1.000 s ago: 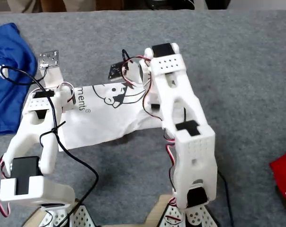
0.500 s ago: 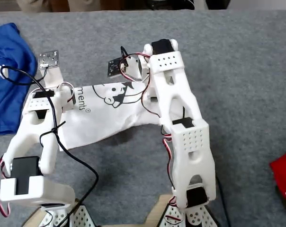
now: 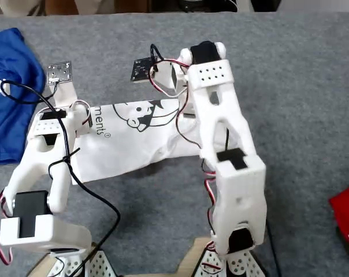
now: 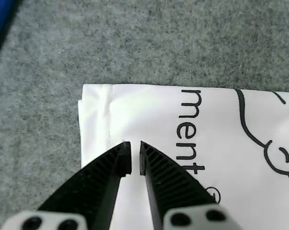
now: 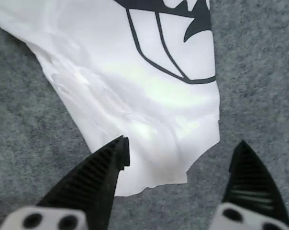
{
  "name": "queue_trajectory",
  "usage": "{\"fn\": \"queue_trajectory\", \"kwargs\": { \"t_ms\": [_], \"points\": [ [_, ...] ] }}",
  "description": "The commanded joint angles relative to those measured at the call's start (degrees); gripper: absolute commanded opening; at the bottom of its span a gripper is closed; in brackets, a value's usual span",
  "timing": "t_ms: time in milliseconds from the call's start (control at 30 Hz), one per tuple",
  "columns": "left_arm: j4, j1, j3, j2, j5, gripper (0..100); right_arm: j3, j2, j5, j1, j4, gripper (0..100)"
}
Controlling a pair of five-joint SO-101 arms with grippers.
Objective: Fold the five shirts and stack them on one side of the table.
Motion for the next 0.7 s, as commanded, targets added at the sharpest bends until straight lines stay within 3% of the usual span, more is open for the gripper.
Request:
{"fn": "queue_trajectory", "kwargs": {
  "t_ms": [0, 133, 467, 667],
  "points": [
    [-0.62, 0.44, -1.58, -0.31, -0.53, 5, 8.48, -9.1, -1.67, 0.75, 0.7, 14.6],
    [-0.7, 0.35, -1.76, -0.31, -0.26, 5, 16.92, -11.12, -2.37, 0.75, -0.18, 2.6],
    [-0.7, 0.35, -1.93, -0.4, -0.18, 5, 20.18, -5.67, -5.98, -4.44, -11.43, 2.2],
    [-0.7, 0.35, -1.93, -0.4, -0.18, 5, 13.14, 1.63, -14.15, -5.85, -20.75, 2.2]
  ]
}}
